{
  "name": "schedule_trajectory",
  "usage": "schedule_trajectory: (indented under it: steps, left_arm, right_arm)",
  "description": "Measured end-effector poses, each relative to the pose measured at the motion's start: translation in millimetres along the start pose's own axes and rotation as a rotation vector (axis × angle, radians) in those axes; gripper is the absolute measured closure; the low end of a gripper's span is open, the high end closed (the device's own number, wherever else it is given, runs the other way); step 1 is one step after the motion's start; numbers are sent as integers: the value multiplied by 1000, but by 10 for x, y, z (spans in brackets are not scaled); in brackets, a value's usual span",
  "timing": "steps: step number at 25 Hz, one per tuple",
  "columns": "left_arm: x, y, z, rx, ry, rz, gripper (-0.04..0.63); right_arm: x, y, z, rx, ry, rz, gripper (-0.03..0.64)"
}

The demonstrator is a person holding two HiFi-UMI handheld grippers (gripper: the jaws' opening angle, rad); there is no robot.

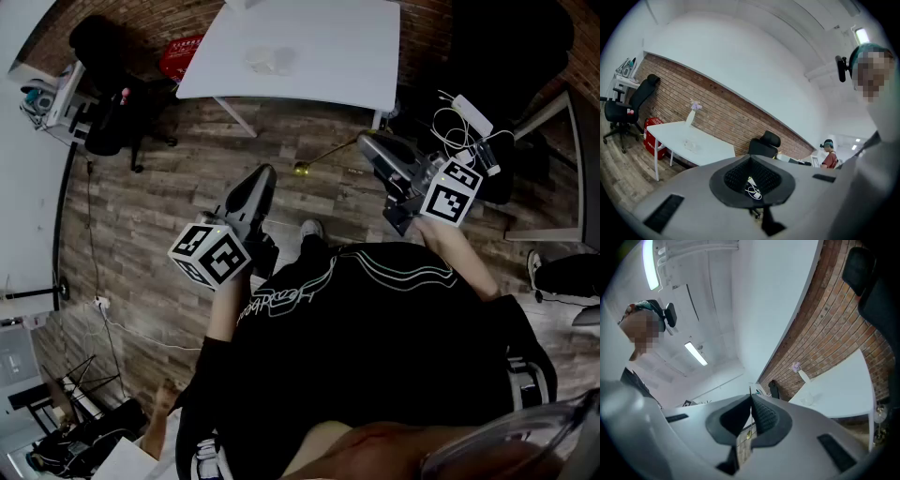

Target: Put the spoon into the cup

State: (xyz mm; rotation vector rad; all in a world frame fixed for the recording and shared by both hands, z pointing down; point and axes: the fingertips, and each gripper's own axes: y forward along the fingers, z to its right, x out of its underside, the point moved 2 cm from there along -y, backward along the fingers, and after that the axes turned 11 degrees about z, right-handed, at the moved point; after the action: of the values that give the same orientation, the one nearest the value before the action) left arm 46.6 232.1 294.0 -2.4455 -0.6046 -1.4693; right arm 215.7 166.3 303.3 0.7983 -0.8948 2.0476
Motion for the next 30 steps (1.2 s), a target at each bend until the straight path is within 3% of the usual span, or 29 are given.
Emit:
schedule_trajectory:
  steps: [16,30]
  left_arm:
    - [175,44,-241,-15,-26,5,592]
    - [-316,720,-1241,12,-70,-39,591]
  right_arm:
    - [142,46,211,21,14,12,617]
    - [117,1058,879,94,41,1,617]
